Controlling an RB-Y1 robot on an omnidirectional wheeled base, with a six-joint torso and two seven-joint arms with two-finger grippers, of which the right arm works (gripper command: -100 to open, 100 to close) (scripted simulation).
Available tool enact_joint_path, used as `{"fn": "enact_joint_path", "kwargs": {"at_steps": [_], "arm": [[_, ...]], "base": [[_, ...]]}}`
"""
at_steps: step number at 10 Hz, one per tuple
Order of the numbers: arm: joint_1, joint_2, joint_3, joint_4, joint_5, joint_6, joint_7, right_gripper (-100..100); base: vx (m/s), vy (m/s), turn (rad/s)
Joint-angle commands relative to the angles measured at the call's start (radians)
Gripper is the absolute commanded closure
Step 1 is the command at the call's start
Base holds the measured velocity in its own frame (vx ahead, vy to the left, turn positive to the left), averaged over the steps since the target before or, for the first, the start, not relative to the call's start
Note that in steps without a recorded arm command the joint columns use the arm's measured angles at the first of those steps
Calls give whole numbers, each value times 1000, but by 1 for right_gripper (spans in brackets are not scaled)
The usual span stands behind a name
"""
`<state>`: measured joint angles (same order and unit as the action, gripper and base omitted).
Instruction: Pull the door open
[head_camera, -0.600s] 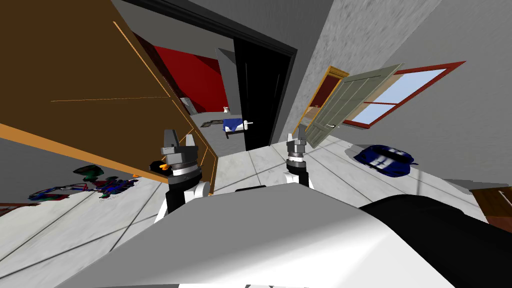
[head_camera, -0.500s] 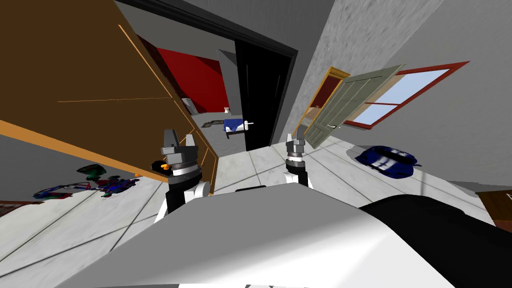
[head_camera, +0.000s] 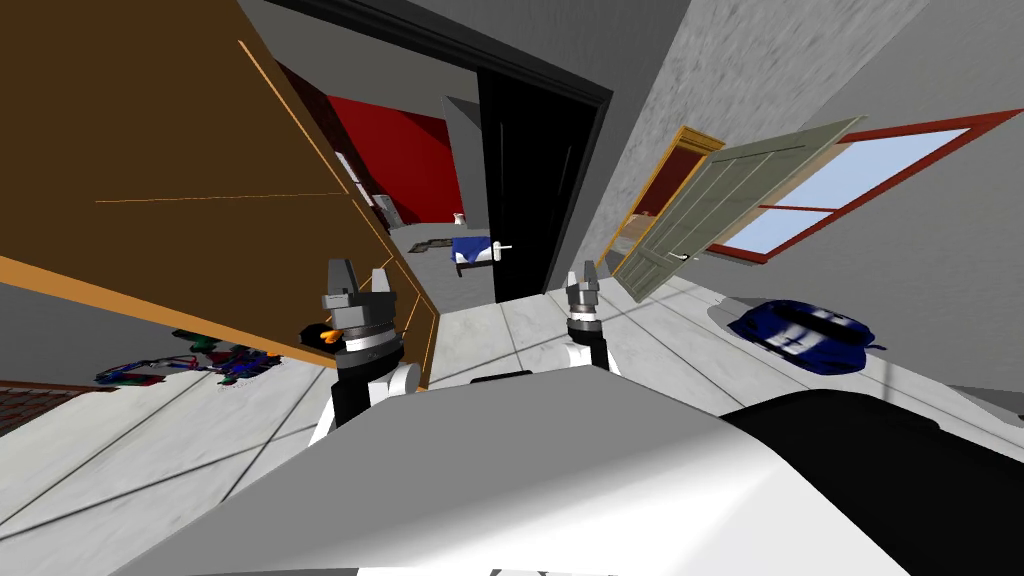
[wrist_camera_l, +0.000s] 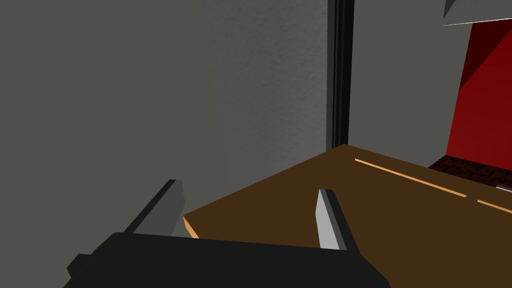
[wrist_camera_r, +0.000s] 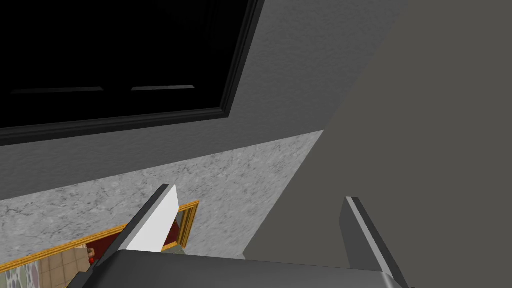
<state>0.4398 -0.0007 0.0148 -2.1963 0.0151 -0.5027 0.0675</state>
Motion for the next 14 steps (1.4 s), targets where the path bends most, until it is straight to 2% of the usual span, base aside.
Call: {"fn": "enact_joint_path", "kwargs": {"at_steps": [1,6,11,12,14], "arm": [[-18,-9,0,34,-12,0,3,-100],[-80,-46,-4,152,-59,2,10,-100],[-155,-88,-10,292,-118,4,18,-100],[-155,-88,-10,296,-118,4,18,-100],[-188,-105,-12,359,-143,5,21,-100]], "base": [[64,-2,65],[82,0,83],[89,-9,100],[58,-11,37],[64,0,90]]}}
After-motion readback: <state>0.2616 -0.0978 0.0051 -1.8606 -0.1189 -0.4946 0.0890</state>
